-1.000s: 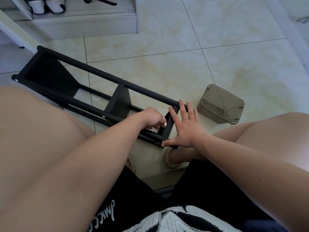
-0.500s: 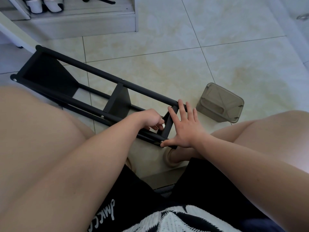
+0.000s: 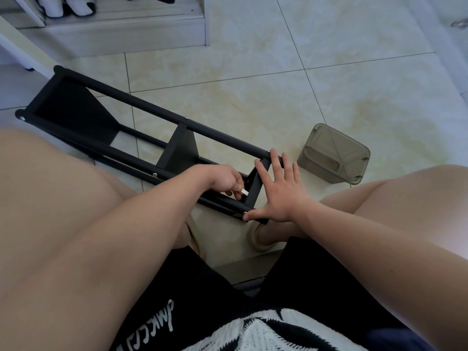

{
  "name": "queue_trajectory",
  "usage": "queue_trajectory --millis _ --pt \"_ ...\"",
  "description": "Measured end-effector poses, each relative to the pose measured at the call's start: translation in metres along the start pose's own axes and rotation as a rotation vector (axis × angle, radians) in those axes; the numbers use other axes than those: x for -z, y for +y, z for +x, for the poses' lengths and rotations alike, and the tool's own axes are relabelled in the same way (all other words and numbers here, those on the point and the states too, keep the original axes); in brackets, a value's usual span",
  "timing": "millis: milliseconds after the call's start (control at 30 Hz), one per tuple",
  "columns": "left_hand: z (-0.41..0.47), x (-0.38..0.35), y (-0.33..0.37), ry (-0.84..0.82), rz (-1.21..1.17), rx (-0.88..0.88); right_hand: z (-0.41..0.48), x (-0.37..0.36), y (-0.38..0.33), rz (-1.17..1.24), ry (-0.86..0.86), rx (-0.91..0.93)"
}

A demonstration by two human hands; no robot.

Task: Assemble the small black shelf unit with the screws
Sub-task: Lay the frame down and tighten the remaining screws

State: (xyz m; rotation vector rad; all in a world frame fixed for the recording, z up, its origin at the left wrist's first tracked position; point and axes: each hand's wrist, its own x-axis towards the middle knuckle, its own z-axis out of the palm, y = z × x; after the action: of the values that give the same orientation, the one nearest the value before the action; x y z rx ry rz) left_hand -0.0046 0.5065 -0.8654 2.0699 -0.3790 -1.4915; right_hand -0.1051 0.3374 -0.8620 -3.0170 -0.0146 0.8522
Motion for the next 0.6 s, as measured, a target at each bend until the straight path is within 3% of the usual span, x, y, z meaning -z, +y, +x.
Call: queue_trajectory --millis 600 --pt "0.0009 -0.0015 -0.0036 -0.039 0.233 -0.039 -0.0014 0.0021 -0.0010 0.000 -0.006 0.001"
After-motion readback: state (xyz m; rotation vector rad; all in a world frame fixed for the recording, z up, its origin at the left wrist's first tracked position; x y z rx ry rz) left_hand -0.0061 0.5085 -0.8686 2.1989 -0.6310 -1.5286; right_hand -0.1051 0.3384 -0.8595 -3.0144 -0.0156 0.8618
